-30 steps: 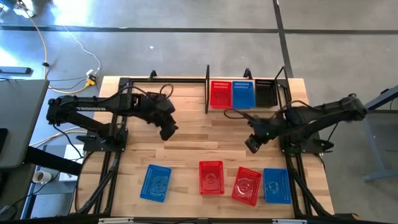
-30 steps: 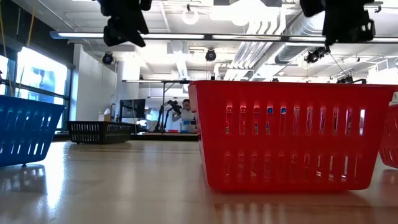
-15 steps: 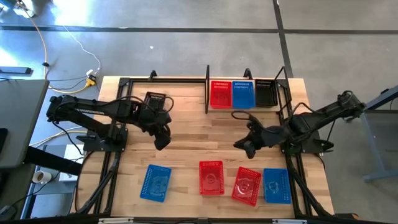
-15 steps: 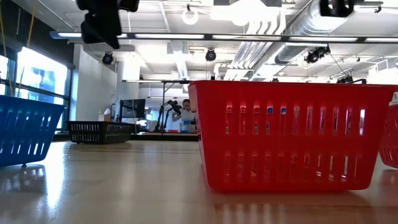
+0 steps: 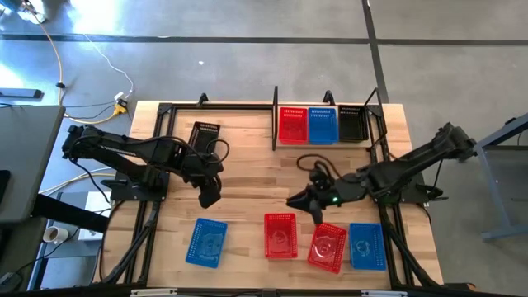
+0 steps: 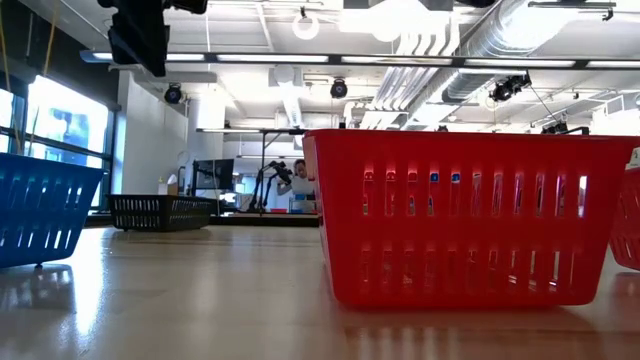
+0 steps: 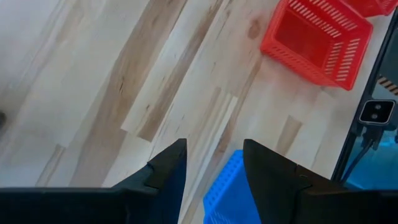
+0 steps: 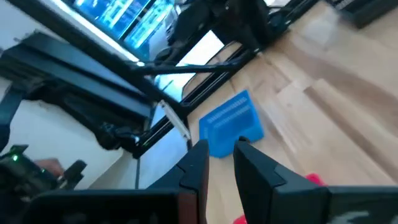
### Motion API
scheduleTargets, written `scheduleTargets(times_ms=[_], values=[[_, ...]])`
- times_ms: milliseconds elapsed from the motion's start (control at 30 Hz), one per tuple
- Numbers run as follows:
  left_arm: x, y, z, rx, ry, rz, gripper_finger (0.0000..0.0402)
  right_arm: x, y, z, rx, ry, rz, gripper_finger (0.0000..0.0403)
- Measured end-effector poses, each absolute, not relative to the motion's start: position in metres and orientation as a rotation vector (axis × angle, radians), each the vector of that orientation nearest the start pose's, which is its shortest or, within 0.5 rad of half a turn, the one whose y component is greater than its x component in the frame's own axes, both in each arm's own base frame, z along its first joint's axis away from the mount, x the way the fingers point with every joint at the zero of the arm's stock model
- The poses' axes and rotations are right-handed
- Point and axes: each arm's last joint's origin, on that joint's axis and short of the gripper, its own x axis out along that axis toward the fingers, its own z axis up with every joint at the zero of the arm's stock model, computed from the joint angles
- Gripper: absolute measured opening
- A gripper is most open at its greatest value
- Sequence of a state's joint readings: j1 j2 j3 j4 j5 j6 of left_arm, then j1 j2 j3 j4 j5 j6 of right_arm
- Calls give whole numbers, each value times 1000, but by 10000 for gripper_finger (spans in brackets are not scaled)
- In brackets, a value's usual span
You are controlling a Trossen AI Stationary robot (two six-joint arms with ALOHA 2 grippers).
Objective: Stack baskets on shelf by color
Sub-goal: Stack the left red bin on the top red bin on the shelf
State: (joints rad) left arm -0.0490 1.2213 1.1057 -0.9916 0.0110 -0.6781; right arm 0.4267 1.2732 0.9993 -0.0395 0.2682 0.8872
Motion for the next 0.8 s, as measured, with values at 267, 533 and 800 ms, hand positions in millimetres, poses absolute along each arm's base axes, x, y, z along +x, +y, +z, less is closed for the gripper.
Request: scheduleTargets(times_ms=[267, 533, 800], values=[[222, -11, 296, -585, 1094, 328, 147, 295, 130, 306, 702, 406, 138, 62], [222, -10, 296, -590, 1085, 331, 147, 314, 142, 318, 476, 621, 192, 62], [222, -10, 296, -628, 1081, 351, 147, 315, 157, 298, 329, 820, 276, 62]])
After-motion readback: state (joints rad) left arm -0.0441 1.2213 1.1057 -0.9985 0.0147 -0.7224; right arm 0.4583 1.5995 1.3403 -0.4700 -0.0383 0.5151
